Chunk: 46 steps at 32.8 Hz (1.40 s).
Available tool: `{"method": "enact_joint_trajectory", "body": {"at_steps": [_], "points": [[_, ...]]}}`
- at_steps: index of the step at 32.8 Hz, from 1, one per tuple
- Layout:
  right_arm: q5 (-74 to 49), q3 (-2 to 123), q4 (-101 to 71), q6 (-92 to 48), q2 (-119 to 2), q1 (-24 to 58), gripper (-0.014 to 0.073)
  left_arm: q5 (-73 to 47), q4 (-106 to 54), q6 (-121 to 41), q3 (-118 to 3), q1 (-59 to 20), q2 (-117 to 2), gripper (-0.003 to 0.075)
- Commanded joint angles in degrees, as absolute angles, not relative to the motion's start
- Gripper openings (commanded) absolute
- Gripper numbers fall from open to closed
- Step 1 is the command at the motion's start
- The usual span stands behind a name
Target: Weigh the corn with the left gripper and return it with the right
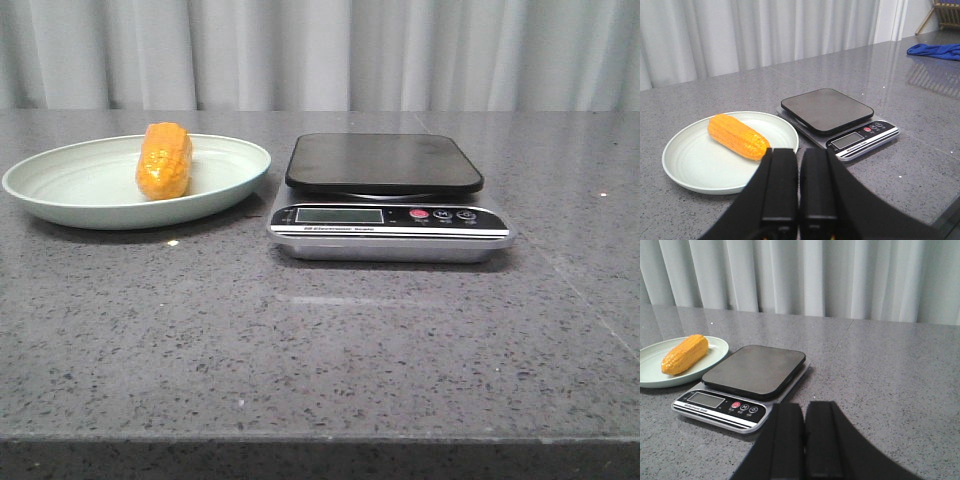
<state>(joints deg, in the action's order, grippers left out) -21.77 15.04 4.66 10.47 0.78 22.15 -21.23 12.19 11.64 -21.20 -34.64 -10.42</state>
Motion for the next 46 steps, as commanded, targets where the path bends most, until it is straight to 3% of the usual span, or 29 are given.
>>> {"method": "enact_joint_trajectory", "body": {"at_steps": [1,10,14,25,33,38,46], "points": [[-17.5,16.4,5.6,9.8,1.1,21.8,0.0135,-16.9,12.1,11.7,-22.7,-35.0,-11.1,0.0127],[-17.5,16.4,5.6,9.8,1.1,21.8,0.0135,-14.9,11.9,11.7,-20.8,-34.7,-11.1,0.0127],[-17.5,16.4,5.6,9.8,1.1,21.8,0.0135,-13.5,11.2,11.7,-18.1,-30.6,-11.0,0.0127],[-17.5,16.4,5.6,9.8,1.1,21.8,0.0135,-11.9,5.7,11.7,-10.1,-3.7,-0.9,0.0127],[-17.6,16.4,5.6,9.8,1.1,21.8,0.0135,-7.8,3.7,11.7,-3.1,9.2,1.5,0.0127],[-17.6,16.4,5.6,9.8,1.1,21.8,0.0135,-3.3,3.0,11.7,0.7,10.6,1.5,0.0127],[-17.6,16.4,5.6,9.8,1.1,21.8,0.0135,-4.0,5.1,11.6,0.6,5.9,1.5,0.0127]]}}
